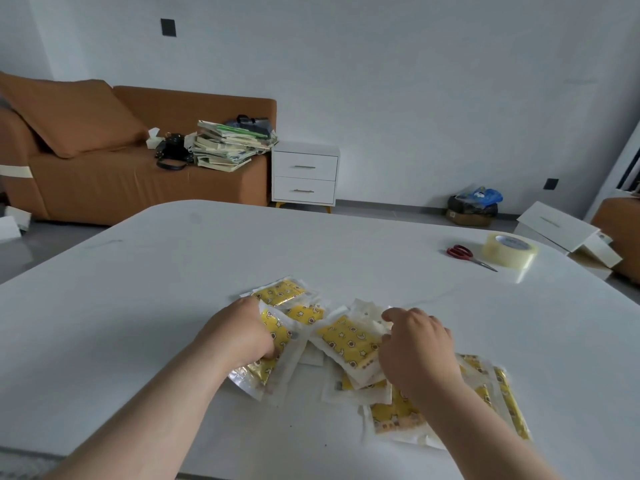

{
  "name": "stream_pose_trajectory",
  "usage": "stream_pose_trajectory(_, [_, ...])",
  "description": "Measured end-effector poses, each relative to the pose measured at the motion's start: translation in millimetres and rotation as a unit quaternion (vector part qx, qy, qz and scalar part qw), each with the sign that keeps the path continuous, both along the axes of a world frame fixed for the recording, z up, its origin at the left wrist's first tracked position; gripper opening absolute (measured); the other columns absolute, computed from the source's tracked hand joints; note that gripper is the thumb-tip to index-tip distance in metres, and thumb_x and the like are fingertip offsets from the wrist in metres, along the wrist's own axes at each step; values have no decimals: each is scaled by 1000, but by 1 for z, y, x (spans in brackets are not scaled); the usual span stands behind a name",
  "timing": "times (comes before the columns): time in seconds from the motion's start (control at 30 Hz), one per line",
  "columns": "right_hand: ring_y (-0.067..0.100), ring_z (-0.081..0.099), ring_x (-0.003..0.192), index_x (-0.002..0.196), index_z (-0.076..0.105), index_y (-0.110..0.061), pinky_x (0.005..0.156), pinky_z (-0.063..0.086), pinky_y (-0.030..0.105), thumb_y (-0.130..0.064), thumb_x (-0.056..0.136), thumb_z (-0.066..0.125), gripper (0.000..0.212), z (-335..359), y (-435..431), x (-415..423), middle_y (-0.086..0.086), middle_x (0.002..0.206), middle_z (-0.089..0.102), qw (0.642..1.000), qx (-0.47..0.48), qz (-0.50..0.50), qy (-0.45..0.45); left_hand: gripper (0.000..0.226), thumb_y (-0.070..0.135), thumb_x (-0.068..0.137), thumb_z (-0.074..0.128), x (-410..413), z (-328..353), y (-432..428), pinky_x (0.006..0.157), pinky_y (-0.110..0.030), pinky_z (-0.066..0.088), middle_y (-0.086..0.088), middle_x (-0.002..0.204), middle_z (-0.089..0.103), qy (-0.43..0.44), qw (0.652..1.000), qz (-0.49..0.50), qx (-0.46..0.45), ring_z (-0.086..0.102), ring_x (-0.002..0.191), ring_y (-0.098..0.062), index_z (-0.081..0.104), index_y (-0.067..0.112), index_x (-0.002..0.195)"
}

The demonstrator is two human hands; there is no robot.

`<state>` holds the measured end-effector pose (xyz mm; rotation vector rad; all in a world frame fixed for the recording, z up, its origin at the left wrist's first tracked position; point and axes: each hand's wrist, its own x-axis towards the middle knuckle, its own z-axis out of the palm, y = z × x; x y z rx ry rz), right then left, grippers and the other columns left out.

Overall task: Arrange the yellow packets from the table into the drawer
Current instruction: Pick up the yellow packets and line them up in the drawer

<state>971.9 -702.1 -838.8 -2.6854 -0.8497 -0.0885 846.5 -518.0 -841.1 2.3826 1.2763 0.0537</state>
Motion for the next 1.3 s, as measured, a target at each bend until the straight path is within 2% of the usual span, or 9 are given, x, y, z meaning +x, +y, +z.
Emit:
stream_pose_trajectory(0.1, [22,39,129,136,51,-36,106,32,35,-47,97,42,41,2,6,-5,-4,141,44,998,-8,56,-25,56,21,71,72,-1,-3,2,58,-23,45,7,86,52,-13,1000,4,-22,58,81,-14,48,19,122])
stream_pose_trajectory(0.2, [23,44,121,128,57,-32,101,35,36,-69,85,47,57,-4,15,-11,-4,128,55,995,-65,70,0,61,22,70,73,-2,-5,3,61,-24,46,6,90,53,-17,999,8,-34,58,86,-15,47,19,125])
stream_pose_trajectory(0.43, [25,51,113,126,48,-19,95,40,34,-49,87,62,52,1,11,0,2,118,56,999,-21,20,-23,67,23,69,80,-6,1,7,78,-28,55,4,102,58,-21,998,-6,-62,60,90,-16,50,18,128])
stream_pose_trajectory(0.67, [18,57,61,79,61,-14,50,41,26,-24,85,69,14,18,-14,27,2,69,62,978,173,-66,96,23,-3,72,80,-15,33,45,81,-50,58,-19,83,74,-202,958,46,-198,72,81,-35,67,1,90])
stream_pose_trajectory(0.8, [15,62,61,92,65,-15,49,42,25,-23,81,77,18,27,-23,35,1,74,67,943,257,-73,198,29,-9,73,76,1,40,73,76,-49,58,-25,90,71,-237,941,80,-229,70,81,-37,63,-6,99])
stream_pose_trajectory(0.93, [6,63,61,106,61,-21,47,41,20,-31,75,83,39,20,-15,27,-8,77,66,960,177,-26,218,23,-9,75,75,30,30,83,74,-45,59,-23,85,72,-203,953,62,-216,70,76,-34,65,-7,96])
stream_pose_trajectory(1.1, [10,66,68,104,66,-26,53,52,26,-42,75,79,35,13,-3,20,-7,85,67,982,57,54,173,31,8,71,82,64,20,87,86,-46,57,-17,92,73,-82,985,-20,-152,71,86,-33,67,0,97])
stream_pose_trajectory(1.17, [16,64,93,108,66,-26,77,57,32,-47,80,73,36,9,-1,18,-5,104,66,985,3,94,147,28,8,76,77,70,18,84,84,-43,58,-18,95,72,-41,989,-47,-133,71,87,-32,65,1,101])
stream_pose_trajectory(1.3, [21,39,126,129,56,-22,104,35,35,-59,81,61,61,1,1,16,-6,135,50,982,-99,141,82,15,17,88,66,73,11,80,64,-28,50,-10,94,64,-13,992,-67,-102,61,79,-20,59,6,97])
